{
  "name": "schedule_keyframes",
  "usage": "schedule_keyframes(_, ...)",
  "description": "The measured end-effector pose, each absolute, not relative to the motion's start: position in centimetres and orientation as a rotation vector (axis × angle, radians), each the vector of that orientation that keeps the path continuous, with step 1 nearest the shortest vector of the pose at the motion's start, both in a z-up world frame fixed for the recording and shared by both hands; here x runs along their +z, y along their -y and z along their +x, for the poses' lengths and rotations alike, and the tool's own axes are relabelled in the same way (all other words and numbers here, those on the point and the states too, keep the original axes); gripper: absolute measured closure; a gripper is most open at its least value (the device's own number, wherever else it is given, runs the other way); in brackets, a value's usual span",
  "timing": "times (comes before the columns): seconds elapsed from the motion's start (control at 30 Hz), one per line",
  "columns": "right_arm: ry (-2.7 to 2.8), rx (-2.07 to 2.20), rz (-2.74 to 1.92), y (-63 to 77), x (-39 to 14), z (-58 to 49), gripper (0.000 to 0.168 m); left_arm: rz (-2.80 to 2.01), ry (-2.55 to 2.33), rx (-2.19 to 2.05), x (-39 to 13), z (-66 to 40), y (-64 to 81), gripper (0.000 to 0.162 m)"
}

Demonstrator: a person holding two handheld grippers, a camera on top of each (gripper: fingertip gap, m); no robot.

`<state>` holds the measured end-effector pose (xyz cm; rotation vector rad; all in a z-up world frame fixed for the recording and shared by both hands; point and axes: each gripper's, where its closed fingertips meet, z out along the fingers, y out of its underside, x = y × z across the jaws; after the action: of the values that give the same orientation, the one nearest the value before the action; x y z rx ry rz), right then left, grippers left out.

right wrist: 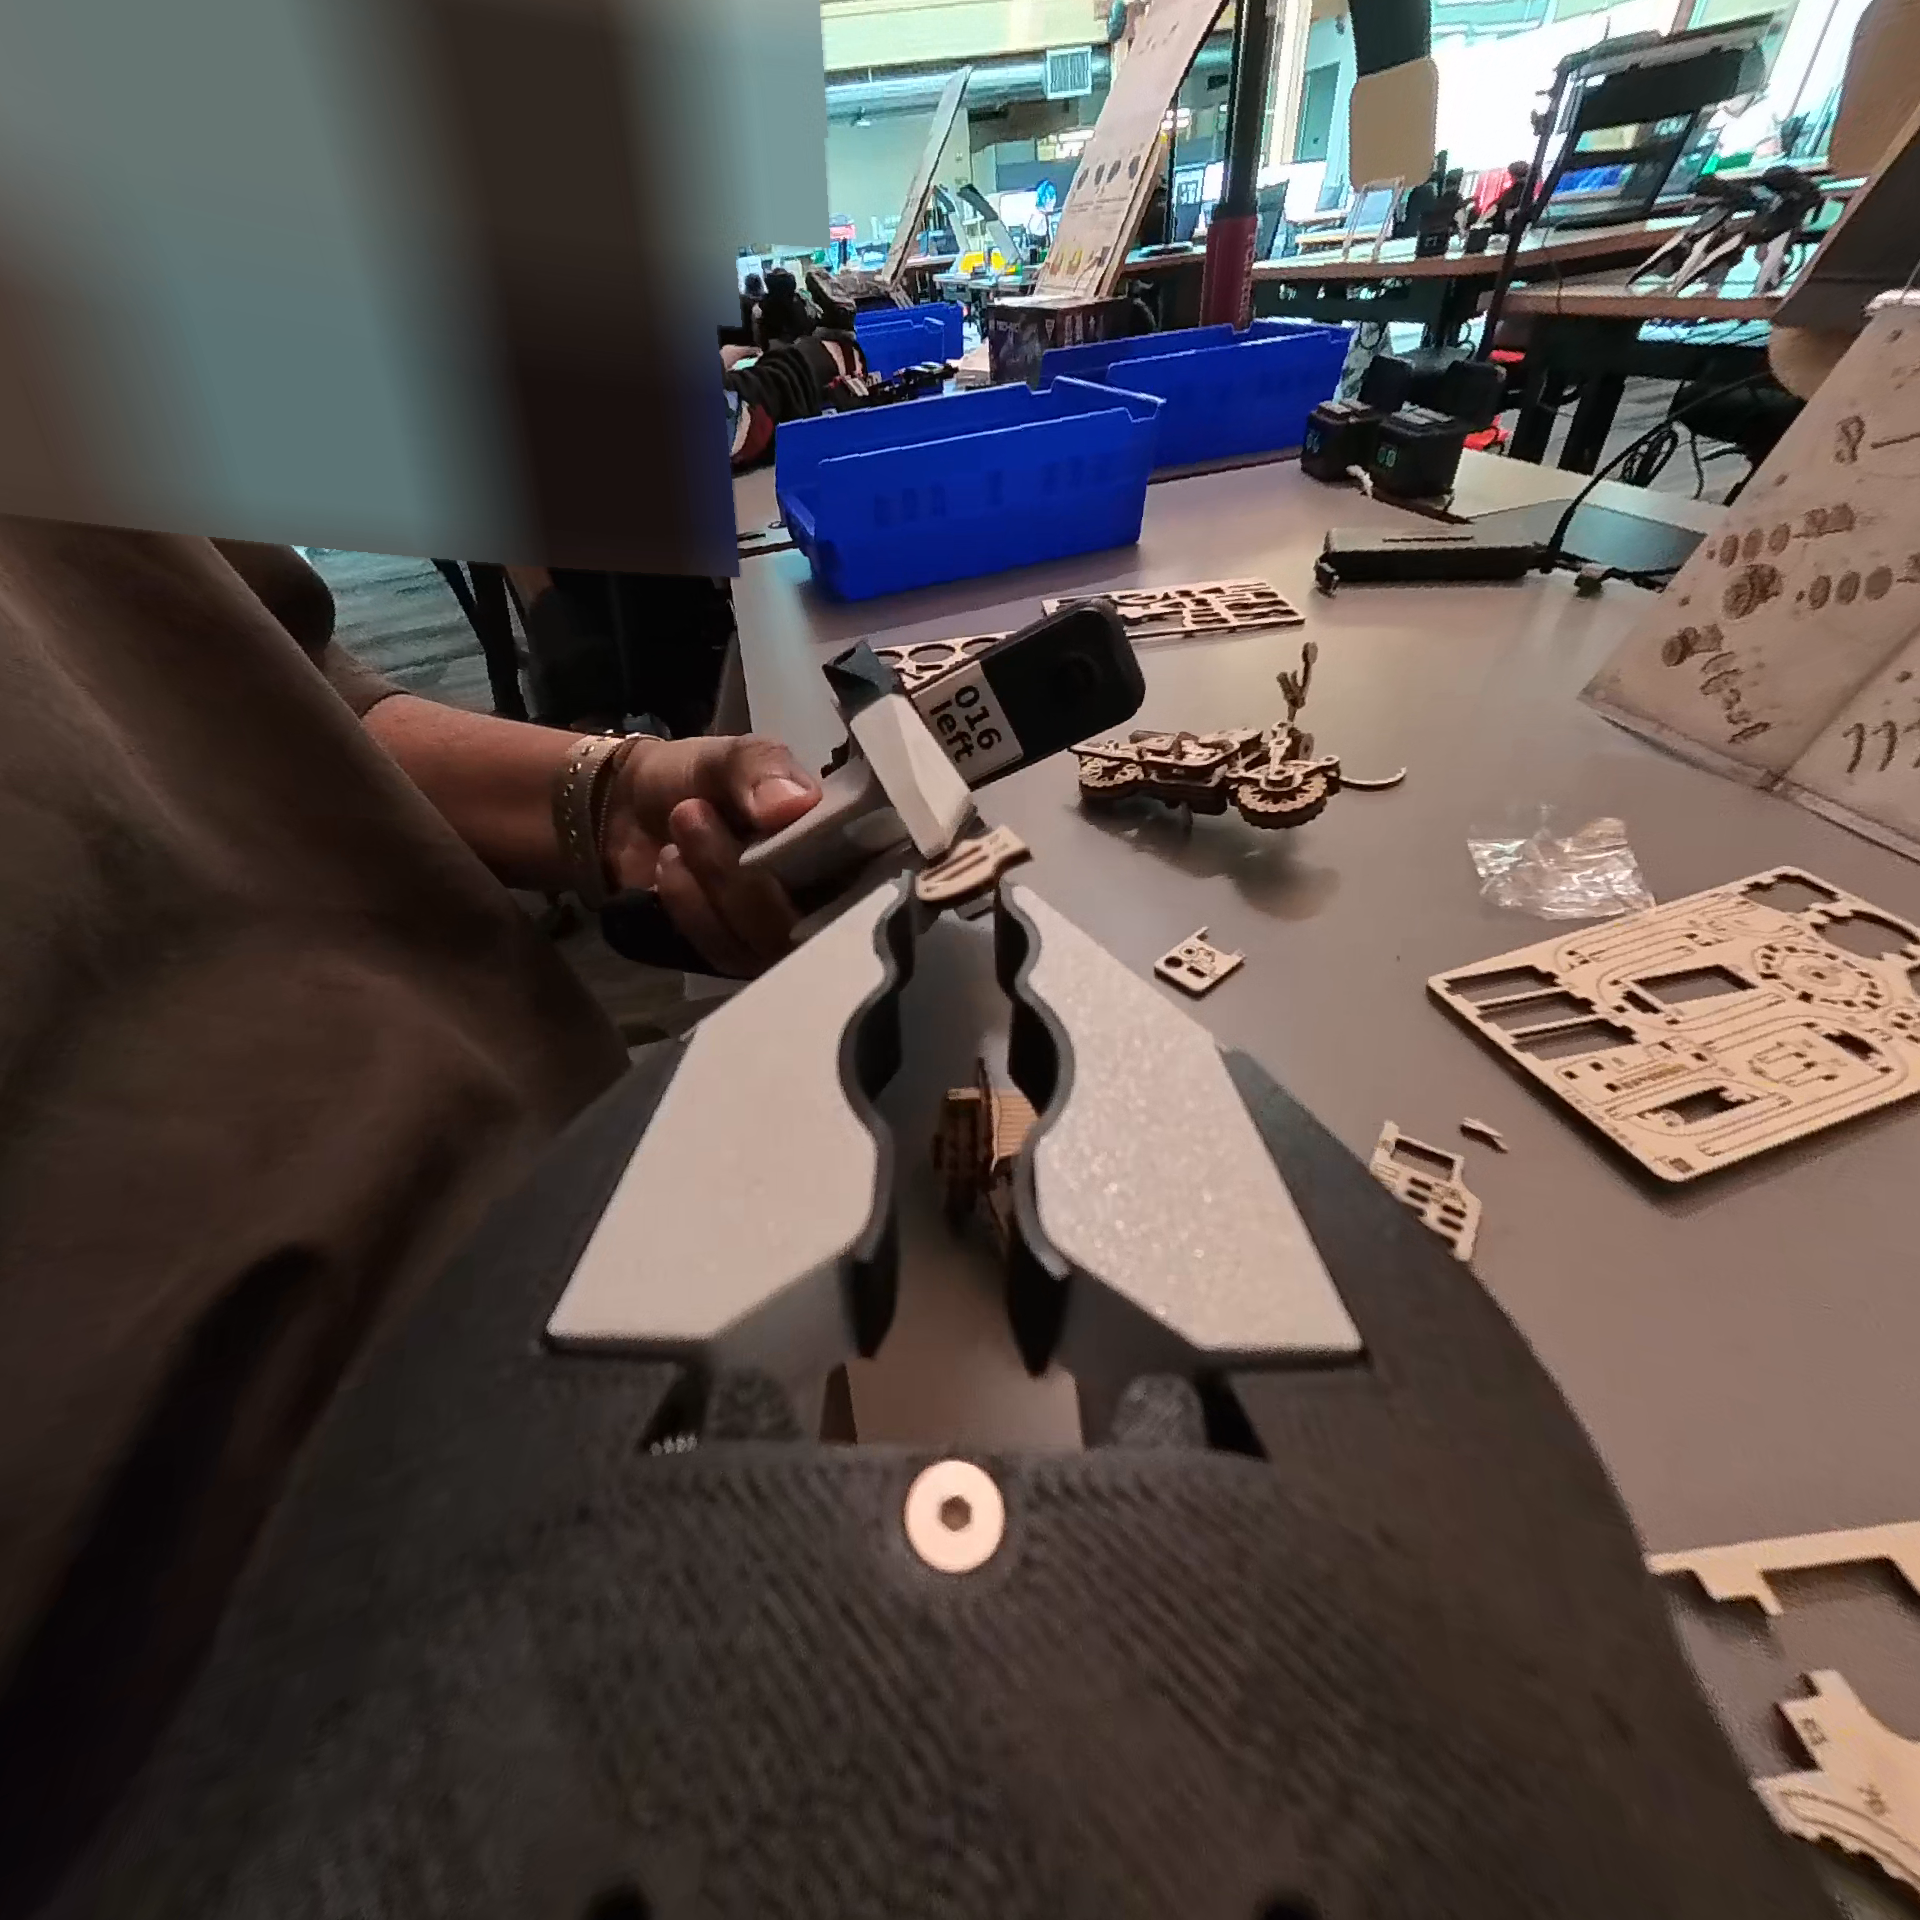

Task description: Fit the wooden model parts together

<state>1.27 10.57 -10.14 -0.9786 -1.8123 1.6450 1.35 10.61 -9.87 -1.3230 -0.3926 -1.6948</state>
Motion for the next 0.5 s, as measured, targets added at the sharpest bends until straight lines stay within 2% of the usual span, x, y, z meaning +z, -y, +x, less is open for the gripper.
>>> schedule_keyframes(0.5,1.837,1.642,-1.066,-10.84,-10.68,1.08,0.155,-1.337,0.416,-1.662,-10.28,1.12,-10.92,0.161)
